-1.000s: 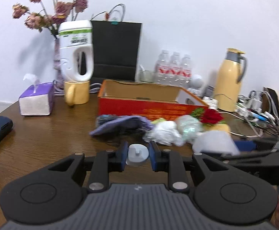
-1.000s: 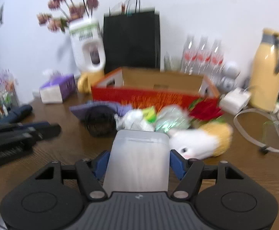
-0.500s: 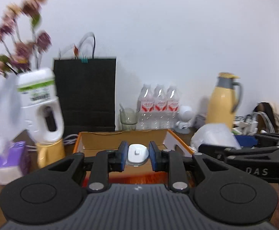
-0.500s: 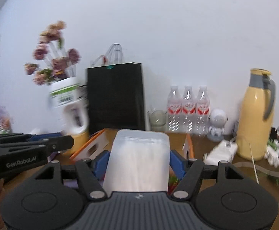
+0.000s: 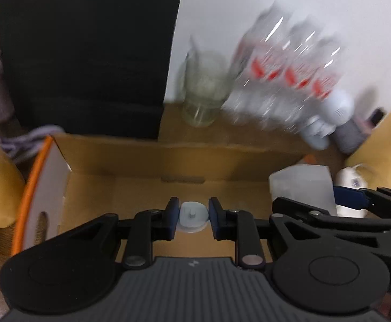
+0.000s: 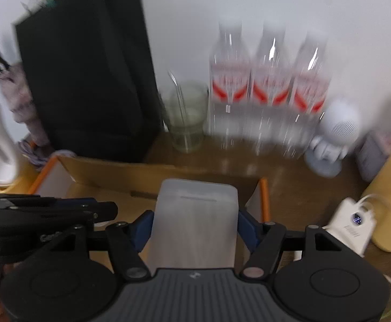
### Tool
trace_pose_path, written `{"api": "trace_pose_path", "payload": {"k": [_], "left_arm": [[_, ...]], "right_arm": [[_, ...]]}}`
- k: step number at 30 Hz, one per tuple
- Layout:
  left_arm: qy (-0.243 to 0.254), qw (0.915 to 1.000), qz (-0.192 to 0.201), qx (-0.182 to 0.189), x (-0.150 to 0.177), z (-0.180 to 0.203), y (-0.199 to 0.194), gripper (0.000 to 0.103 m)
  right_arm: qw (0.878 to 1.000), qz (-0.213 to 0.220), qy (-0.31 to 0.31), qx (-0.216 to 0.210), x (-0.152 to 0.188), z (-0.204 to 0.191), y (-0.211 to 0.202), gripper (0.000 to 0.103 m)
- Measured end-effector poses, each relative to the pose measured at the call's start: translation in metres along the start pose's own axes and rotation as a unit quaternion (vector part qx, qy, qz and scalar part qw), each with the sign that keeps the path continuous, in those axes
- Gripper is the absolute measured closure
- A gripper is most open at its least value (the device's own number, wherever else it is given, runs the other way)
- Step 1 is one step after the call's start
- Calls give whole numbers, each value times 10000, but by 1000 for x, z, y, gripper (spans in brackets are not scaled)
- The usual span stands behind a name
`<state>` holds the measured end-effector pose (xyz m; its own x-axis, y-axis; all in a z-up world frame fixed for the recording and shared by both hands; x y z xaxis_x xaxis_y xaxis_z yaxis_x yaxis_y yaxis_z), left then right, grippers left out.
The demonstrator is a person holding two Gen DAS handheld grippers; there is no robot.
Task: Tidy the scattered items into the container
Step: 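Carry the cap and frosted container into the cardboard box and open both grippers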
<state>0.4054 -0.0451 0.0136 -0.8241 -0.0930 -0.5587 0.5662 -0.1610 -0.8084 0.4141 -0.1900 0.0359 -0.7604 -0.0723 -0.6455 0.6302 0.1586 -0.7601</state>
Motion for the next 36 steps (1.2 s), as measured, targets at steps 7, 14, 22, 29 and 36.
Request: {"api": "trace_pose_path", "payload": {"k": [7,14,22,29,36], "left_arm": [[-81,9992,-364,-153,-1,-13,46,78],[17,9986,-524,-15,-8,-10,63,70],[151,9996,-249,-36,-15,-6,35,24],[352,9978,-232,-504,-19,-14,-29,0],[507,9955,-180,-783,-1,-29,-92,0]], "right_arm": [[9993,-312,-105,168,2,4,48,39],[9984,-529,-10,211,-5,13,55,39],[9972,-531,469,259,-4,29,33,29],[9976,-454,447,274,-5,19,-22,20],[9986,-290,330,298,5,5,-84,17]]}}
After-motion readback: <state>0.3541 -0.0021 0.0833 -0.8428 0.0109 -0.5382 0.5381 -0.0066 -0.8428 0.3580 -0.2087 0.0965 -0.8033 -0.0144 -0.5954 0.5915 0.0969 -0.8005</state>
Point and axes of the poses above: each gripper's, at about its wrist camera, not at the fingertips, and y roughly the way its jaws point, z to its right, x to its underside, the point moved 7 cm from there along y, roughly the way its jaws point
